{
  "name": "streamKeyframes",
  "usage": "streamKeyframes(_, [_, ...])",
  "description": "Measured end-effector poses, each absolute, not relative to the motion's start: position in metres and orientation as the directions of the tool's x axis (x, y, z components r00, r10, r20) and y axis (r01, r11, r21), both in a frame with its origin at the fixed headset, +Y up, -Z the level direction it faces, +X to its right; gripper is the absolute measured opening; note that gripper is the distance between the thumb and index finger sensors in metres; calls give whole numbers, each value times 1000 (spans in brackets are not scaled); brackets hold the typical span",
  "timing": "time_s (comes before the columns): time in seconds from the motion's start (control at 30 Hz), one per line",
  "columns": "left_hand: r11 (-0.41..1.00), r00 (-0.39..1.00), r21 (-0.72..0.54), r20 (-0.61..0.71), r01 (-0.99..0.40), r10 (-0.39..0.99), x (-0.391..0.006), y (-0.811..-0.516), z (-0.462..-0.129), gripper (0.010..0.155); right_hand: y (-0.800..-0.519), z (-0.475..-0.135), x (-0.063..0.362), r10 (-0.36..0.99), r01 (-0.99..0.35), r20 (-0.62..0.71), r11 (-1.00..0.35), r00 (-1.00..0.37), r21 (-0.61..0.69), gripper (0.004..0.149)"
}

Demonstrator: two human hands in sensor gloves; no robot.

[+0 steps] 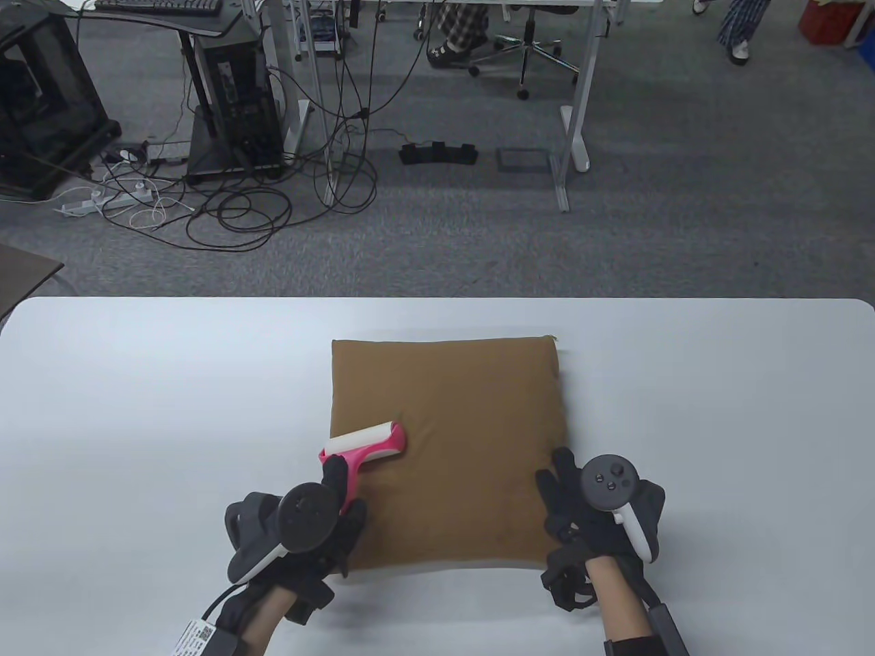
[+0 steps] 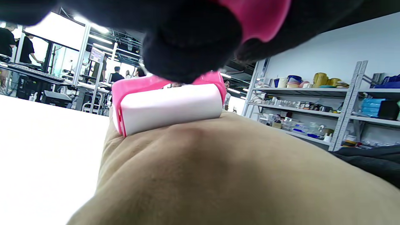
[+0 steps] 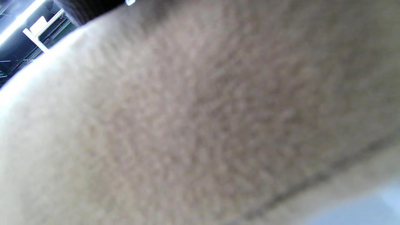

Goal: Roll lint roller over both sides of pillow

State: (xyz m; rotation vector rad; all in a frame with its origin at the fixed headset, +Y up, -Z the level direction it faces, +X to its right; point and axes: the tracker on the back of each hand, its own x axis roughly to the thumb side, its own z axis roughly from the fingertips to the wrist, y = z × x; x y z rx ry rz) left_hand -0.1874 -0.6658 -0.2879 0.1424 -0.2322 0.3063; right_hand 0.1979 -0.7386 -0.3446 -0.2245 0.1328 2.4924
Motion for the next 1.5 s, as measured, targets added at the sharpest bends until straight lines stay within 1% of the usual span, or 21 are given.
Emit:
streamKeyframes(0.1, [935, 916, 97, 259, -342, 308, -193, -664, -276, 71, -739, -344, 198, 579, -596, -193, -802, -792, 42, 62])
streamKeyframes(0.27, [872, 870, 148, 258, -466, 421, -209, -659, -270, 66, -740, -343, 198, 577, -595, -196, -803, -793, 42, 62])
streamKeyframes(0.33, [850, 855, 185, 283, -493, 435, -208, -651, -264, 63, -740, -343, 198, 577, -595, -198, -803, -792, 42, 62])
streamKeyframes(0.4, [861, 864, 203, 314, -467, 394, -201, -642, -254, 60, -740, -342, 198, 577, -595, -199, -802, -792, 43, 62])
streamKeyframes(0.47, [866, 862, 197, 335, -459, 380, -192, -639, -245, 57, -740, -342, 197, 575, -593, -199, -804, -794, 42, 62])
streamKeyframes(0.53, [873, 865, 194, 340, -448, 369, -181, -642, -239, 57, -740, -342, 197, 572, -590, -199, -806, -796, 42, 62])
streamKeyframes(0.63, [905, 890, 179, 330, -387, 315, -164, -653, -238, 59, -741, -342, 197, 569, -587, -198, -808, -798, 41, 63])
streamKeyframes(0.7, [914, 902, 188, 321, -359, 288, -156, -656, -243, 62, -741, -342, 197, 569, -587, -198, -808, -798, 41, 62])
streamKeyframes(0.8, [925, 912, 161, 295, -343, 286, -153, -657, -259, 65, -741, -342, 197, 571, -589, -199, -807, -796, 43, 62])
streamKeyframes(0.87, [920, 912, 161, 276, -357, 305, -154, -656, -277, 65, -741, -341, 197, 573, -592, -200, -805, -795, 45, 63])
streamKeyframes(0.97, [920, 909, 117, 244, -374, 338, -154, -655, -301, 66, -741, -342, 197, 575, -594, -200, -803, -793, 46, 63])
streamKeyframes(1.1, [931, 919, 69, 203, -358, 338, -147, -653, -328, 69, -741, -342, 197, 576, -595, -200, -803, -793, 47, 63])
streamKeyframes(1.2, [951, 939, -5, 154, -310, 307, -136, -654, -349, 72, -741, -342, 197, 576, -595, -200, -803, -793, 47, 63])
streamKeyframes(1.33, [955, 961, -146, 58, -259, 270, -125, -659, -371, 77, -741, -342, 197, 576, -595, -200, -802, -793, 47, 63])
streamKeyframes(1.4, [937, 958, -208, -3, -280, 286, -121, -663, -381, 78, -741, -343, 195, 575, -595, -200, -802, -793, 50, 63])
streamKeyframes(1.5, [922, 954, -244, -65, -300, 293, -118, -668, -393, 79, -740, -344, 194, 569, -588, -197, -808, -798, 50, 63])
